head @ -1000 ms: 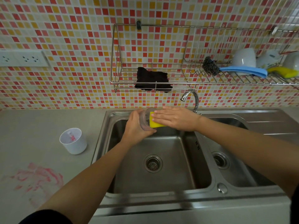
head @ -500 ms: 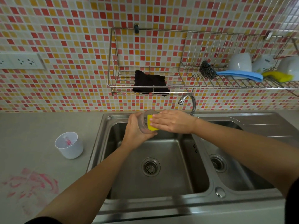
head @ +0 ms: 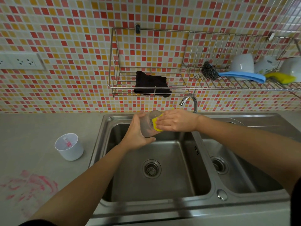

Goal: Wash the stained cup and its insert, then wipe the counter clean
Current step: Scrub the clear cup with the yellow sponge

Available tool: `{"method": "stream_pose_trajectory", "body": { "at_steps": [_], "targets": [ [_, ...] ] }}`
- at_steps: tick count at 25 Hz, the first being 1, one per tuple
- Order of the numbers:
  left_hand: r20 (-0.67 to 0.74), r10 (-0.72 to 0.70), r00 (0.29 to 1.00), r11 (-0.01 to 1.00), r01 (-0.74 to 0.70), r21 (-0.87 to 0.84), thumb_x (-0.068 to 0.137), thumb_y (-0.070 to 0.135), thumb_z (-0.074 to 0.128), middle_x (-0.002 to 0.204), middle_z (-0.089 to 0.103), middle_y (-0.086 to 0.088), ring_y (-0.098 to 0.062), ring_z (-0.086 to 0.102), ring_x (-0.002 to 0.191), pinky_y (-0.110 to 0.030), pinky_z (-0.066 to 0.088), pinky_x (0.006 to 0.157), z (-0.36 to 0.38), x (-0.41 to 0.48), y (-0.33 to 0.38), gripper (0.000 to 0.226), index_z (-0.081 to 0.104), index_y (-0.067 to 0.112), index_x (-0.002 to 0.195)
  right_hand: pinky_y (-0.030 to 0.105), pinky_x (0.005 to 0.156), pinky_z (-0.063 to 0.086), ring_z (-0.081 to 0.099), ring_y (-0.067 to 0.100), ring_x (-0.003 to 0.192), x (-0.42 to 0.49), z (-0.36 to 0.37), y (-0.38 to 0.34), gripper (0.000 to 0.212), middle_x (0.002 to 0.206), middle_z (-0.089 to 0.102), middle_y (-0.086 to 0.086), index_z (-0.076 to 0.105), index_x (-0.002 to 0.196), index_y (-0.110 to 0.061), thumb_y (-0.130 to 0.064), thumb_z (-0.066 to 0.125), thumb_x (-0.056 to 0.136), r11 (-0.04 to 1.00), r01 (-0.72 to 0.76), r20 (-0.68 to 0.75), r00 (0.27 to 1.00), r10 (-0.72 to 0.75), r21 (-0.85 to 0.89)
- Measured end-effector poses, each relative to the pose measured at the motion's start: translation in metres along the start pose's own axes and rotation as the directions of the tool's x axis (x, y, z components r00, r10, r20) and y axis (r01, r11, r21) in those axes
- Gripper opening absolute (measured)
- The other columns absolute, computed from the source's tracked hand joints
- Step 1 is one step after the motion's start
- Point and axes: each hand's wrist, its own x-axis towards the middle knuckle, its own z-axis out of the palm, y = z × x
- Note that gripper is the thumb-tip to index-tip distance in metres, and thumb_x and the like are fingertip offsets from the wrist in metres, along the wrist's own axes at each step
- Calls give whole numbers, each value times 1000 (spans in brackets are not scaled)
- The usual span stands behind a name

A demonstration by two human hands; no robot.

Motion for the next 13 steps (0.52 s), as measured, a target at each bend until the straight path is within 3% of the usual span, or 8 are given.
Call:
{"method": "stream_pose_trajectory", "body": {
  "at_steps": [3,5,9,11,13],
  "targets": [
    [167,22,986,1000,-23,5,62,15,86,131,33,11,-3,38,118,-1,34,89,-14,8,-2,94,24,18,132,29,92,51,67,17,101,3,-11,4,24,105,72,1,69,103,-14,-10,51,88,1000,12,23,1000,-12,-12],
    [180,70,981,991,-89,101,60,22,86,128,41,7,-5,43,115,-16,40,95,-18,15,-3,92,30,18,134,31,88,53,68,18,98,10,-13,1,21,103,73,2,70,101,-14,-9,66,81,998,-56,33,998,55,9],
    [50,187,981,926,-193,325,58,29,87,121,40,-7,-14,46,103,-26,50,81,-9,13,-9,81,41,7,120,42,87,50,63,25,101,19,-11,-22,33,110,69,4,64,112,-17,-10,66,80,872,-381,265,915,306,308],
    [1,244,970,897,-227,380,56,28,87,121,38,-14,-23,51,101,-30,54,74,0,9,-13,80,41,4,118,42,83,53,64,29,96,20,-15,-28,32,107,69,9,62,112,-12,-7,64,80,877,-375,288,912,291,302],
    [-114,280,953,904,-221,366,54,22,87,114,40,-19,-27,53,94,-33,55,67,5,10,-13,77,38,8,111,44,80,55,67,32,92,20,-14,-30,30,104,70,17,63,109,-3,1,55,81,884,-392,218,914,343,254]
  ]
}}
